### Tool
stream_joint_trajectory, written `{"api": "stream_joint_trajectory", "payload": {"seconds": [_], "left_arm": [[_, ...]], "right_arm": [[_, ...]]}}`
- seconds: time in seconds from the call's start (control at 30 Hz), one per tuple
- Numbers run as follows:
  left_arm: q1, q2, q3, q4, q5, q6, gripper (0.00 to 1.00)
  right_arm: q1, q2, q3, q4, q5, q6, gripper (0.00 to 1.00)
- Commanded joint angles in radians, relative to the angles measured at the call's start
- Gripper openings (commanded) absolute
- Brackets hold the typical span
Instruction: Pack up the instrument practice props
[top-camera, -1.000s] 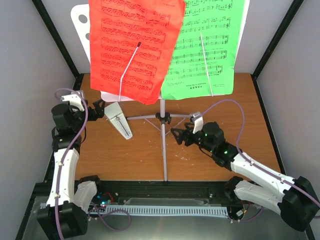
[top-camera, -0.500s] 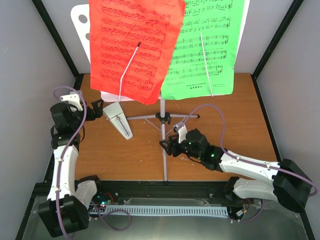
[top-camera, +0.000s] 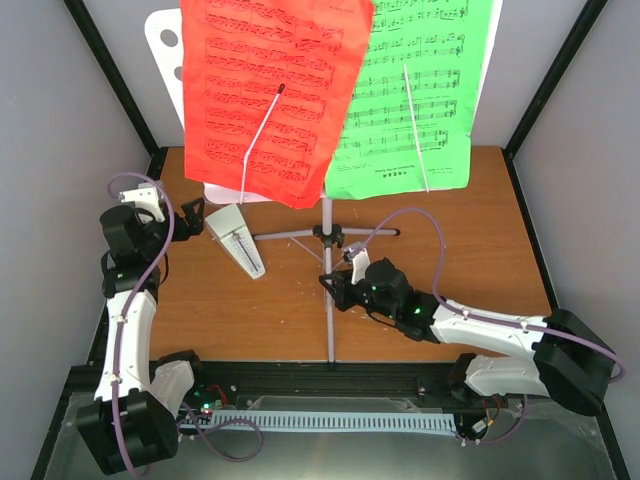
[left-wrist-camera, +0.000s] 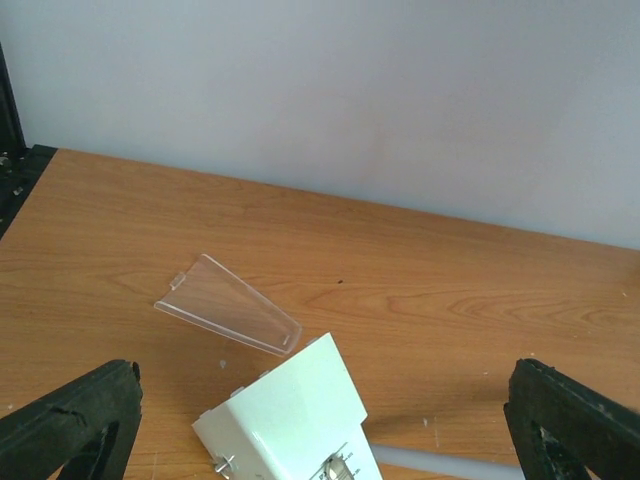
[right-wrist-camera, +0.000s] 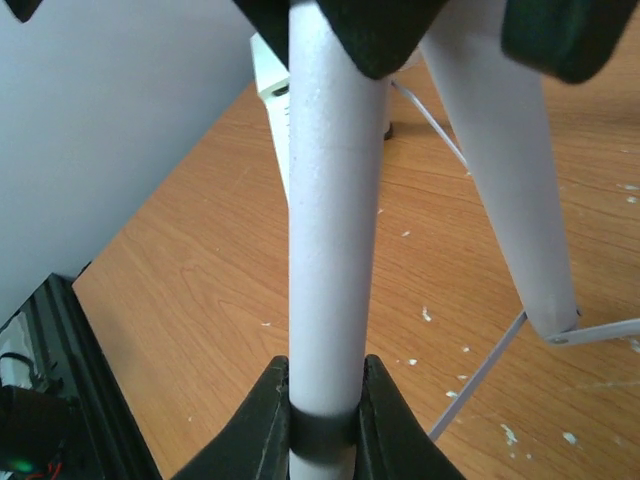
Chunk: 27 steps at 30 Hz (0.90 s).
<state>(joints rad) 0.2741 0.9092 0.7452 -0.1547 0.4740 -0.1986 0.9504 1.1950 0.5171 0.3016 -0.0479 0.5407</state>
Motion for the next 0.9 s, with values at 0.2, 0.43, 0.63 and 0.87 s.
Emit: {"api": "stream_joint_trajectory", "payload": {"seconds": [0.2,0.43,0.63,0.87], "left_arm": [[0.007,0.004,0.009,0.006,-0.094,0.042,1.00],[0.007,0.013,0.014,0.013,-0.094,0.035,1.00],[0.006,0.007,0.019,0.016,-0.063,0.022,1.00],[0.006,0.028,0.020,0.013,-0.032,0.014,0.99]], "right_arm": [[-0.047,-0.024,0.139,-0.183,0.338,0.079,0.03],[-0.183,0.059,0.191,-0.179,0.205,0.069,0.03],[-0.314,0.159,0.192,-0.110,0.097,0.043,0.03],[-0.463,0.305,0.269,-0.065,0.028,-0.048,0.03]]}}
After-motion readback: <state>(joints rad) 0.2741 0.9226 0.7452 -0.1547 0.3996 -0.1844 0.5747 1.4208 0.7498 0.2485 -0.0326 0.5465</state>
